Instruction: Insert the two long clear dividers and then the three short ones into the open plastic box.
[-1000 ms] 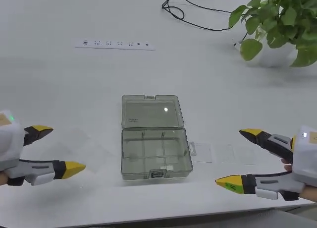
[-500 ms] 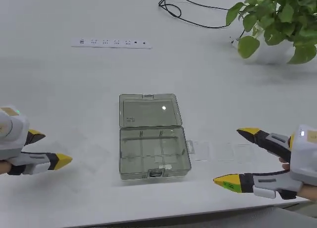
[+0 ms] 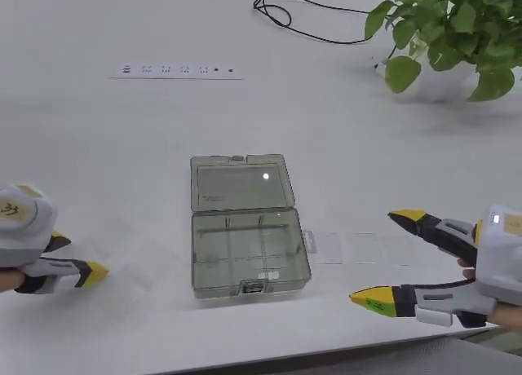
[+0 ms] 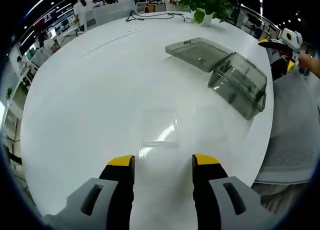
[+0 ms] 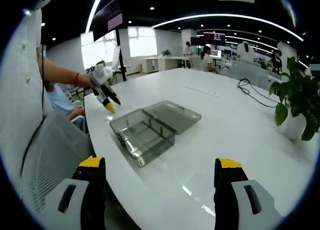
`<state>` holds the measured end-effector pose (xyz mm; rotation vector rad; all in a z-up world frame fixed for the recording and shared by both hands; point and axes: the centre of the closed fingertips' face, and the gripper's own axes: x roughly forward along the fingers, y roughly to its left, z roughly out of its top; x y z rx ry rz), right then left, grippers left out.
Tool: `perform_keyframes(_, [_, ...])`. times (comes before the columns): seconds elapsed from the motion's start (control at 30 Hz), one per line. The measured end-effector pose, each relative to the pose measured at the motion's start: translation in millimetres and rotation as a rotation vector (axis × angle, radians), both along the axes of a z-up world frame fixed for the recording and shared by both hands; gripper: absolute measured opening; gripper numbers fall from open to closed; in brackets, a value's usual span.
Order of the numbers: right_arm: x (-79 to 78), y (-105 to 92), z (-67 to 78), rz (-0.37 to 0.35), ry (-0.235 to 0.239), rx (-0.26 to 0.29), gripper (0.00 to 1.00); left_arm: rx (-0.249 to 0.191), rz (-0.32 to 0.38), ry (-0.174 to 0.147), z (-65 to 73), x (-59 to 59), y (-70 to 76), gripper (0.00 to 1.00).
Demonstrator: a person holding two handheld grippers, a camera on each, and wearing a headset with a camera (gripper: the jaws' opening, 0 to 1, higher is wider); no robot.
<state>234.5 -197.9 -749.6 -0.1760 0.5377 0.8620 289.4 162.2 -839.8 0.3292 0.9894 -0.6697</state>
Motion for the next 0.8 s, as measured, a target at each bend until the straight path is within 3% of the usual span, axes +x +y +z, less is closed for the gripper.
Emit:
perform_keyframes(0.2, [0.7, -0.7, 0.4, -0.006, -0.001, 0.002, 0.90, 0.035, -0.005, 0.006, -3.1, 0.4, 2.0, 0.42])
perform_keyframes(0.27, [1.3, -1.0, 0.4, -0.009, -0.001, 0.004, 0.90, 0.066, -0.021, 0.005, -4.2, 0.6, 3.8, 0.40])
perform_keyframes(0.5, [2.3, 1.6, 1.0, -0.011, -0.005, 0.011, 0.90, 0.077, -0.005, 0.033, -4.4, 0.6, 3.3, 0.40])
perform_keyframes(0.8, [0.2, 1.2, -1.1, -0.016, 0.000, 0.015, 0.90, 0.122, -0.012, 0.086, -4.5, 2.2, 4.8, 0.36])
